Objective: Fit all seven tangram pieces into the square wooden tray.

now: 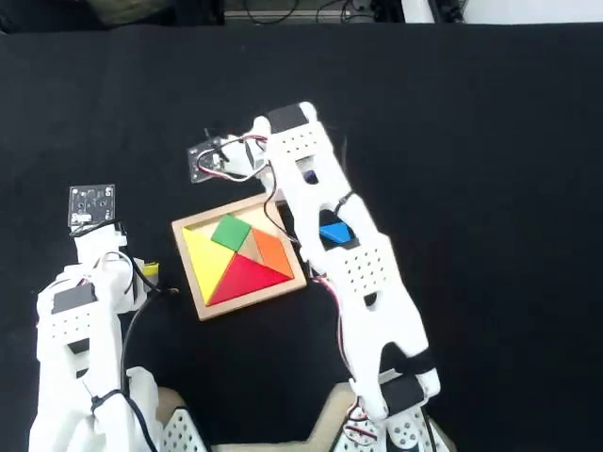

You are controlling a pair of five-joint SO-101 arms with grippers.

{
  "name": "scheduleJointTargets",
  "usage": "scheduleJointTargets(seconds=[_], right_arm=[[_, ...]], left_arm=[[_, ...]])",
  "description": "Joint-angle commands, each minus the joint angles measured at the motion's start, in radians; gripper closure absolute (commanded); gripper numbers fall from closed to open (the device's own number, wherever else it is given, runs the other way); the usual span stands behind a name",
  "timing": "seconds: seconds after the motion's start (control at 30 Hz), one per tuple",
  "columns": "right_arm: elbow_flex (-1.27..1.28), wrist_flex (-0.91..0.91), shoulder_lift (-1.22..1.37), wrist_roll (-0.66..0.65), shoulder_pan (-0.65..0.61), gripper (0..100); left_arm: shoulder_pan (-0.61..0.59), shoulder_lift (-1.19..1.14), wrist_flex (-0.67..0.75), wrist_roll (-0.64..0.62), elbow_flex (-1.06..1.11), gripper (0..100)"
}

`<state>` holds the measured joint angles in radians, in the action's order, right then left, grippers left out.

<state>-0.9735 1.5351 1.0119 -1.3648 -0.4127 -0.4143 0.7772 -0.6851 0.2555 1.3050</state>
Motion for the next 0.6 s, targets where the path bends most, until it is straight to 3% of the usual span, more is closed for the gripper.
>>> scheduleJointTargets(seconds=[0.0,0.33,0.5,0.57], right_arm=[[-0.074,0.011,-0.018,0.038,0.003,98.6],[-0.318,0.018,-0.015,0.169,0.149,97.6],[-0.286,0.043,0.007,0.172,0.173,72.6],[-0.269,0.046,0.033,0.167,0.160,70.8]], left_arm=[[-0.001,0.002,0.020,-0.002,-0.007,72],[-0.001,0.002,0.020,-0.002,-0.007,72],[-0.001,0.002,0.020,-0.002,-0.007,72],[0.001,0.002,0.020,-0.002,-0.007,72]])
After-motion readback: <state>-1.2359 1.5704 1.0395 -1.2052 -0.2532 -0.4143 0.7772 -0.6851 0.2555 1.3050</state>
